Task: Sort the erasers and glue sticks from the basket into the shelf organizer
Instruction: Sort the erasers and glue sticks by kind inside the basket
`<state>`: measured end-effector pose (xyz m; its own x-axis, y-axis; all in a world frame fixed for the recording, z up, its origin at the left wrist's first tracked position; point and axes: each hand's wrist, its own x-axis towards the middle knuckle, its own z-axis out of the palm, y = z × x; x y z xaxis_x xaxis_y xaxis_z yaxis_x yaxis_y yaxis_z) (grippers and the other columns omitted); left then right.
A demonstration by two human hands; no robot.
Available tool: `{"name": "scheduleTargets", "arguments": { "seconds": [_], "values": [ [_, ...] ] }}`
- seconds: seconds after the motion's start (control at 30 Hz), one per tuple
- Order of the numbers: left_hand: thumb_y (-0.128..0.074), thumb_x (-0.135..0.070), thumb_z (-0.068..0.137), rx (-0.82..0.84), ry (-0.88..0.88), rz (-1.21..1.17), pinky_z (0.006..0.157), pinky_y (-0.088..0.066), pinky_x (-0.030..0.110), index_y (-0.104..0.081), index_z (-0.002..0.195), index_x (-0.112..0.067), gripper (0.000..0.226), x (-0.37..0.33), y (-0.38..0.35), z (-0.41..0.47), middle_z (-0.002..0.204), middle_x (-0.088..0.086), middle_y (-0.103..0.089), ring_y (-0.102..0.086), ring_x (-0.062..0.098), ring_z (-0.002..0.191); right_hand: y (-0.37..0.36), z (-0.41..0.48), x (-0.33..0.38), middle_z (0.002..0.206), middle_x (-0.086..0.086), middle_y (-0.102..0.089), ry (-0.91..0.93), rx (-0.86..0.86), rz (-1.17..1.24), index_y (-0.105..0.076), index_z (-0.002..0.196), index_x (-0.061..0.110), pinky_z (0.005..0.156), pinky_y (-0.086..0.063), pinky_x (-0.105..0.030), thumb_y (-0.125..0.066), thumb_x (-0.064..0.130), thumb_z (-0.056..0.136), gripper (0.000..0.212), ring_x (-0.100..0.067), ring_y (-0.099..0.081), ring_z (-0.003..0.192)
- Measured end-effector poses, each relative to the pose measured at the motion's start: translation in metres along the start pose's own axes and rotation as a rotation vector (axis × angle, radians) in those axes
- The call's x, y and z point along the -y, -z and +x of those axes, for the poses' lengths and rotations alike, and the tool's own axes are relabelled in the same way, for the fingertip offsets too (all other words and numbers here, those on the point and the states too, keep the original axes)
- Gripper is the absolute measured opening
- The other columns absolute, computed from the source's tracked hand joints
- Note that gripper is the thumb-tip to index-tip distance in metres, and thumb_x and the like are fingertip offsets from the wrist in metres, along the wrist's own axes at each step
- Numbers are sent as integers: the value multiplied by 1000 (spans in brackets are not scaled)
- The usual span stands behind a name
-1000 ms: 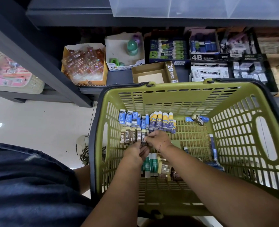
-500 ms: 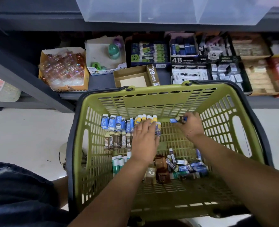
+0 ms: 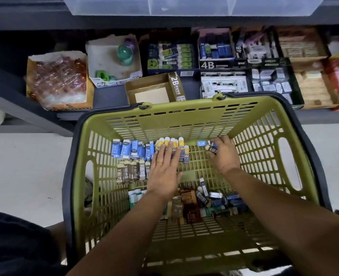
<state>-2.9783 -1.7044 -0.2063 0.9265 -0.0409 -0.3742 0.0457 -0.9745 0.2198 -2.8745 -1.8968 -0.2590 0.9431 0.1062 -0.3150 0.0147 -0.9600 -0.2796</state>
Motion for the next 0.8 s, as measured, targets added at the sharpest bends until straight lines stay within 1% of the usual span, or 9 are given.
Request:
{"name": "scheduleTargets", "arguments": {
  "seconds": [0.13,0.2,0.37,0.53,0.6,0.63,0.7,0.73,0.8],
  "values": [
    [-33,-41,103,-10,-8,-16,115,18,35,13,153,-23,70,1,-1,0,158,4,25,26,22,144,1,-2,4,132,-6,-49,67,4,-118,-46,134,24,100,-38,-41,-62,34,89,49,-30,-48,119],
    [-33,-41,102,-12,-11,-21,115,17,35,13,153,-23,70,1,-1,-1,158,3,25,26,22,144,-1,-4,9,133,-5,-50,126,16,-103,-44,136,24,96,-41,-39,-60,31,91,48,-31,-52,115],
    [-36,-41,102,6,-14,-43,117,16,35,11,153,-24,71,2,0,0,158,2,25,26,21,144,1,-1,14,134,-6,-46,238,108,-162,-37,140,28,91,-48,-38,-56,27,94,49,-29,-51,116],
    [-38,-40,101,0,-8,-64,116,16,35,9,154,-24,73,2,-1,0,159,2,23,25,21,145,8,7,16,137,-7,-45,195,199,-173,-45,134,27,85,-47,-34,-55,30,94,41,-29,-53,114],
    [-39,-41,101,5,-8,-91,116,15,35,9,153,-24,73,1,2,0,159,1,22,25,20,145,11,3,20,136,-7,-49,126,206,-103,-50,129,25,86,-48,-33,-58,31,93,38,-26,-57,110],
    [-39,-41,101,1,-8,-123,117,14,35,9,153,-24,74,1,4,0,160,0,21,24,19,145,12,-1,23,131,-7,-53,88,205,-51,-53,126,25,82,-48,-30,-59,32,92,35,-23,-59,103],
    [-42,-41,100,-30,2,-244,118,9,33,8,154,-24,75,-3,9,-2,161,-3,15,18,16,147,17,-12,29,105,0,-61,13,215,143,-58,115,29,64,-46,-22,-64,34,89,27,-15,-59,78],
    [-43,-40,100,-46,23,-334,117,8,31,5,155,-23,75,-6,13,-4,162,-4,10,13,16,148,21,-18,33,90,6,-58,-12,245,287,-59,108,30,56,-44,-20,-66,33,88,21,-11,-55,67],
    [-47,-40,99,-51,118,-570,115,1,26,-7,155,-22,72,-13,22,-7,162,-4,-5,1,16,149,29,-30,45,78,13,-52,-21,323,538,-60,98,28,52,-41,-18,-69,27,86,16,-6,-49,59]
  ]
}}
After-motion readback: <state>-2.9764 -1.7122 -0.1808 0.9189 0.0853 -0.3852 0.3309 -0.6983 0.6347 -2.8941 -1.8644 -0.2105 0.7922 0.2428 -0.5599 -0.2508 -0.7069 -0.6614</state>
